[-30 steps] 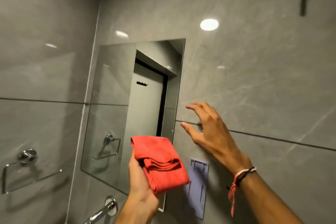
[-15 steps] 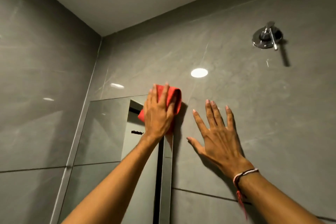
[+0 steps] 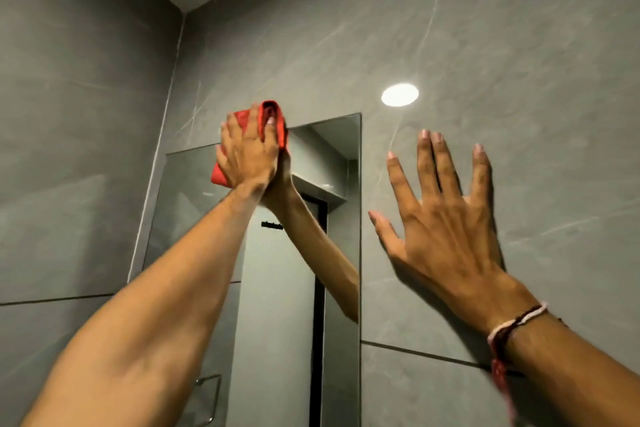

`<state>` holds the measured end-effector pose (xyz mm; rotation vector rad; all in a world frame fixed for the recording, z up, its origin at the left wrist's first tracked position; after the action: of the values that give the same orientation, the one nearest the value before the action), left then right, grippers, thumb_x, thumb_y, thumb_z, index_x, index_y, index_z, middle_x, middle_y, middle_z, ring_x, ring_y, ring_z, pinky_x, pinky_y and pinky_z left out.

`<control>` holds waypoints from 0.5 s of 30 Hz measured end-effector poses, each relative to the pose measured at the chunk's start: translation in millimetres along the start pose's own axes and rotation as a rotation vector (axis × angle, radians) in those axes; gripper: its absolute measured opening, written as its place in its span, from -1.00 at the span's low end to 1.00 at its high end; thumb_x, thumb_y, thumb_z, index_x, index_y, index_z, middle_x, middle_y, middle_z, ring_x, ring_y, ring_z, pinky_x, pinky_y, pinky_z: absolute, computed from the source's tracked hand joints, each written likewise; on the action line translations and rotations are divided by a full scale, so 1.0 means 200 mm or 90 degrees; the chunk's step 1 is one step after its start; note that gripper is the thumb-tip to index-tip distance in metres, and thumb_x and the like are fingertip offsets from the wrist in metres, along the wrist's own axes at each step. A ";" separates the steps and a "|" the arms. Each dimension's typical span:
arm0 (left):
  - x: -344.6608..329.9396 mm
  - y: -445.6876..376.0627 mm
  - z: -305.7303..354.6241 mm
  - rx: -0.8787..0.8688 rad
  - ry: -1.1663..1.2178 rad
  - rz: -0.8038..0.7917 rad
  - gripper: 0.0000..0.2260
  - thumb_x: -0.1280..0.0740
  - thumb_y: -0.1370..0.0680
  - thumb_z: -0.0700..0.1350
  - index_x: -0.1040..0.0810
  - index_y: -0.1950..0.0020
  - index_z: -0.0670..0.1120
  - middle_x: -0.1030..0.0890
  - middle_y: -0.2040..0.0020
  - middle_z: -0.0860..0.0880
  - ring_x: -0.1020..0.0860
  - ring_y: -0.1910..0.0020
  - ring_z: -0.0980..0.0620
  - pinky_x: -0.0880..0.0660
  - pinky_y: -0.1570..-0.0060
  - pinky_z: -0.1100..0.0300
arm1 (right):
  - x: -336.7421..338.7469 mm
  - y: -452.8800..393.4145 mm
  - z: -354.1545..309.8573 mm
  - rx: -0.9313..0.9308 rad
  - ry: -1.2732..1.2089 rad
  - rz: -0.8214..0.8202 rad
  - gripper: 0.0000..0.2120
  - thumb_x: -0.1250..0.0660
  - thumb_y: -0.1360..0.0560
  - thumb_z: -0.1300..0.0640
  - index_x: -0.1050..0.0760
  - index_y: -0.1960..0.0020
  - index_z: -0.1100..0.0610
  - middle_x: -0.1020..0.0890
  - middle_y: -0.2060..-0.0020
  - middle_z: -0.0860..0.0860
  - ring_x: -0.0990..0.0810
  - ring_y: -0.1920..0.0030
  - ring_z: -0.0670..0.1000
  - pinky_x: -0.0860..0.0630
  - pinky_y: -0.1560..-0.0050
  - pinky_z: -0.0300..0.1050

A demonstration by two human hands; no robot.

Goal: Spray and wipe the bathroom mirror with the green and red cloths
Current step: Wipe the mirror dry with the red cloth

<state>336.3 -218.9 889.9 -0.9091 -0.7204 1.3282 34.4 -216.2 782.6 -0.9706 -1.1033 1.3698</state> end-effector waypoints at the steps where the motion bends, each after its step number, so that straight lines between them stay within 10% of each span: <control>1: 0.01 -0.03 -0.12 0.030 0.003 -0.003 -0.50 -0.01 -0.64 0.24 -0.14 -0.59 0.22 -0.10 -0.67 -0.09 -0.05 -0.65 -0.11 -0.01 -0.59 -0.19 | -0.01 0.00 -0.02 0.001 0.000 0.006 -0.19 0.00 -0.57 -0.38 -0.08 -0.68 0.04 -0.07 -0.66 0.29 -0.07 -0.68 0.27 0.02 -0.57 0.49; 15: 0.14 0.65 -1.64 0.341 0.037 -0.017 -0.45 -0.05 -0.67 0.19 -0.15 -0.62 0.01 -0.09 -0.67 -0.11 -0.09 -0.64 -0.16 -0.04 -0.58 -0.16 | -0.12 -0.04 -0.03 -0.024 0.004 0.151 -0.17 0.03 -0.54 -0.44 0.11 -0.70 -0.11 -0.01 -0.70 0.16 0.01 -0.70 0.18 -0.11 -0.53 0.52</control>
<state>559.2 -236.1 616.7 -0.5007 -0.3015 1.3714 43.3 -240.6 787.5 -1.1610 -1.0377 1.5391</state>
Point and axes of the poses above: each hand's wrist, its own y-axis away from the middle knuckle, its own x-axis out of the back of the hand, z = x × y, the point moved 8 cm from there along -y, towards the middle knuckle
